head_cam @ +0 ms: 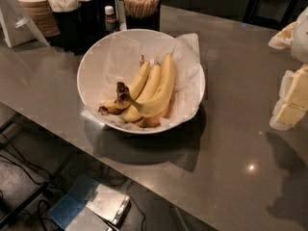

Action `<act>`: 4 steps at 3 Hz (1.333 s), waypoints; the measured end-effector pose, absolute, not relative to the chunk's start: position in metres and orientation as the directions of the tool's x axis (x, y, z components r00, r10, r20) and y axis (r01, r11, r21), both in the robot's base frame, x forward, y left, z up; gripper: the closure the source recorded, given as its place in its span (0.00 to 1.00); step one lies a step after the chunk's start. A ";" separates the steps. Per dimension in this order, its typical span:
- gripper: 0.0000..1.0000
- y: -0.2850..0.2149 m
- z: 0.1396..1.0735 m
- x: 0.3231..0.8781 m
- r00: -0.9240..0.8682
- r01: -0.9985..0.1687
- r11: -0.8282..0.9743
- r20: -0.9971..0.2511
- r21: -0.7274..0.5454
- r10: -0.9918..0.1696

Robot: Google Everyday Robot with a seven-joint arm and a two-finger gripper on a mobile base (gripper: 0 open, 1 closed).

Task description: Pick banana from white bowl

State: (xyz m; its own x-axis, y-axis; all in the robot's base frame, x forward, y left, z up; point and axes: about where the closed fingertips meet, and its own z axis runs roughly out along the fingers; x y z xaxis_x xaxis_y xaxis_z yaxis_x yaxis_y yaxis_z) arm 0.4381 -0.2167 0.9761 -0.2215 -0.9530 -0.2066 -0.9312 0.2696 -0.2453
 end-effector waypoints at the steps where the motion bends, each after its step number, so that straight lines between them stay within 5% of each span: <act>1: 0.00 -0.217 0.976 0.438 -0.221 -0.931 0.270 -0.207 -0.245 -0.953; 4: 0.00 -0.145 0.971 0.444 0.001 -0.994 0.037 -0.362 -0.100 -0.932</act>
Offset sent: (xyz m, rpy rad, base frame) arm 0.0007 0.0099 0.0002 0.0863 0.0318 0.0449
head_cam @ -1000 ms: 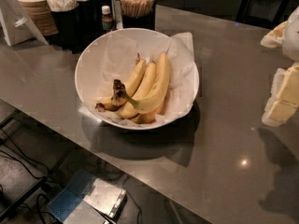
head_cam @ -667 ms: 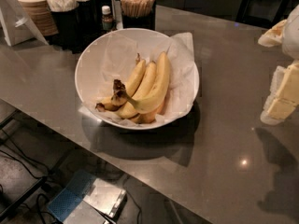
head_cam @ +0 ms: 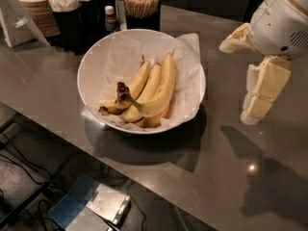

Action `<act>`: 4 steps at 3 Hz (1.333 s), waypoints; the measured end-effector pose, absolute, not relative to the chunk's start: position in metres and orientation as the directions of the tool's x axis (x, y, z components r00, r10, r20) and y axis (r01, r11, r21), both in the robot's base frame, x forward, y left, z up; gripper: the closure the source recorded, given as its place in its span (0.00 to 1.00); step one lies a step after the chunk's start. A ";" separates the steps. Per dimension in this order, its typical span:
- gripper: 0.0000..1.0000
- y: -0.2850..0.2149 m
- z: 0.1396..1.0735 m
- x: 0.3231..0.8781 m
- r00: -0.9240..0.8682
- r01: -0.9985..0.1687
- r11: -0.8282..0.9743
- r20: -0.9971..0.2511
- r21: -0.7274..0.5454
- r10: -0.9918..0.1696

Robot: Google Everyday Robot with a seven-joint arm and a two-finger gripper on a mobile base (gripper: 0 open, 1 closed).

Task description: Pick banana from white bowl

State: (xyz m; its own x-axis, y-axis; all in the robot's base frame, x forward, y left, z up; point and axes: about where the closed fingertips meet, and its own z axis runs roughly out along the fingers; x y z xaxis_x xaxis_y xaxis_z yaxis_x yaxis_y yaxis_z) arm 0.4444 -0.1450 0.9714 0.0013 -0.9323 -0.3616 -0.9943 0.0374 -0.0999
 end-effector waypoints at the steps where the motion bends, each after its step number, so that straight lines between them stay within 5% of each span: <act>1: 0.00 -0.111 0.976 0.446 0.078 -0.992 -0.030 -0.425 -0.119 -0.902; 3: 0.00 -0.110 0.967 0.443 -0.032 -0.992 0.090 -0.519 -0.088 -0.854; 4: 0.00 -0.107 0.947 0.436 -0.247 -0.952 0.304 -0.672 0.033 -0.698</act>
Offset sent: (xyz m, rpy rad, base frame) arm -0.0008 0.0285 0.0027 0.0572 -0.0070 0.0700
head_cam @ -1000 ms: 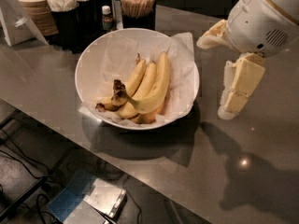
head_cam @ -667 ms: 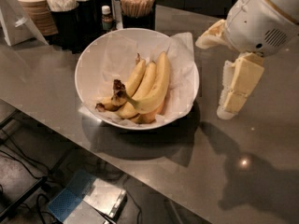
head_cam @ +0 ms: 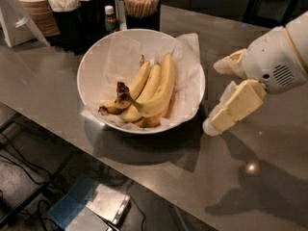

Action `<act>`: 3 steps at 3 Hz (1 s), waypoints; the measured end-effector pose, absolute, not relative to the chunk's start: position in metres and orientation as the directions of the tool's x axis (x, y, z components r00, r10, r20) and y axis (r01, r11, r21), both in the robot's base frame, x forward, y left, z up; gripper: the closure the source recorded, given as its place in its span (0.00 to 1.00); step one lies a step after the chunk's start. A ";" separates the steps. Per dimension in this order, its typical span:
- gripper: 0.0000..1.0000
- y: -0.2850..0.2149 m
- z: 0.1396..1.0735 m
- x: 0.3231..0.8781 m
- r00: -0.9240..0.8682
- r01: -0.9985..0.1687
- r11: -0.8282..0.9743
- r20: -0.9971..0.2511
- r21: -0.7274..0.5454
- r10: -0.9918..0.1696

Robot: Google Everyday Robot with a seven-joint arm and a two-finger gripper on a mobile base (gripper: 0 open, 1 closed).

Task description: Pick banana from white bowl

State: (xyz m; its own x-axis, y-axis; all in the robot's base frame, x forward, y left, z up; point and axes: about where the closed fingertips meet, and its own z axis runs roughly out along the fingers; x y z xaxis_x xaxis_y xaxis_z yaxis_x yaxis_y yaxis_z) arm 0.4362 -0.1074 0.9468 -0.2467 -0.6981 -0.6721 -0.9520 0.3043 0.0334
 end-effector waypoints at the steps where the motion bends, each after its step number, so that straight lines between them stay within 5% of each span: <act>1: 0.00 -0.092 0.951 0.446 -0.353 -0.903 0.406 -0.784 0.142 -0.511; 3: 0.00 -0.076 0.953 0.439 -0.358 -0.899 0.417 -0.779 0.138 -0.515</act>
Offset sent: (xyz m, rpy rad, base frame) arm 0.0075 0.0102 -0.0023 0.1605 0.0403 -0.1085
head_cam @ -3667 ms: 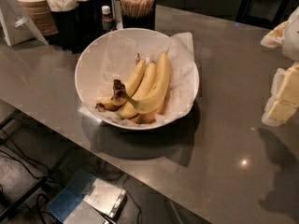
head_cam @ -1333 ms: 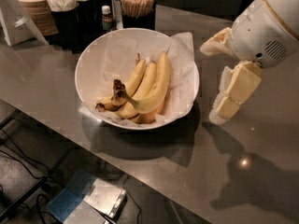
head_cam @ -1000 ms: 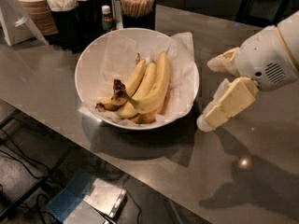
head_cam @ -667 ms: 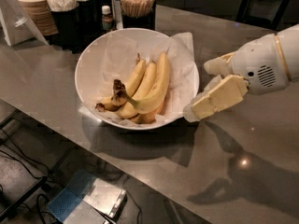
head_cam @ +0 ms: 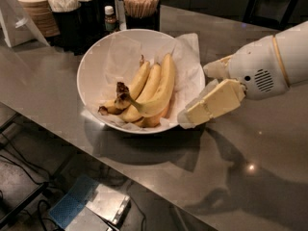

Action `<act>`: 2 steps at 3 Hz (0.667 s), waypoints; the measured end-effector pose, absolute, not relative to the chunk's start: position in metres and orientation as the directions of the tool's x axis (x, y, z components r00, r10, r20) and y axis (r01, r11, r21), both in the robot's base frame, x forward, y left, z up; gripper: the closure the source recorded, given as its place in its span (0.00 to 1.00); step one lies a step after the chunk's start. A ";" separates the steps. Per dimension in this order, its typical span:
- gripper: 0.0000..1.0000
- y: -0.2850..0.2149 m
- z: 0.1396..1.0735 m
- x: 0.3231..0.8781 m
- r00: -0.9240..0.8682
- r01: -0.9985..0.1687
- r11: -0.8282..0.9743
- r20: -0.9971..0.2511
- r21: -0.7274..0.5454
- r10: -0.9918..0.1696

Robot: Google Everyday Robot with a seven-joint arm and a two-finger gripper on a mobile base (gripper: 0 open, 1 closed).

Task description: Pick banana from white bowl

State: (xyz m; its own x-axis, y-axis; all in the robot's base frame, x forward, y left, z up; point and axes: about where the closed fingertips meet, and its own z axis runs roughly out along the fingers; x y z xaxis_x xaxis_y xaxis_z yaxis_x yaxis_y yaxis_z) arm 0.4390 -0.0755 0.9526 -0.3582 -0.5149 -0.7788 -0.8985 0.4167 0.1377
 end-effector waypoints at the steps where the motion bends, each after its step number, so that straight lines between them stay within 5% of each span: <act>1: 0.00 -0.057 0.957 0.442 -0.386 -0.878 0.458 -0.774 0.141 -0.501; 2: 0.00 -0.040 0.952 0.451 -0.427 -0.852 0.500 -0.762 0.157 -0.487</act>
Offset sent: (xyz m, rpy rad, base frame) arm 0.0276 0.0546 -0.0123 -0.0158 0.0679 -0.1606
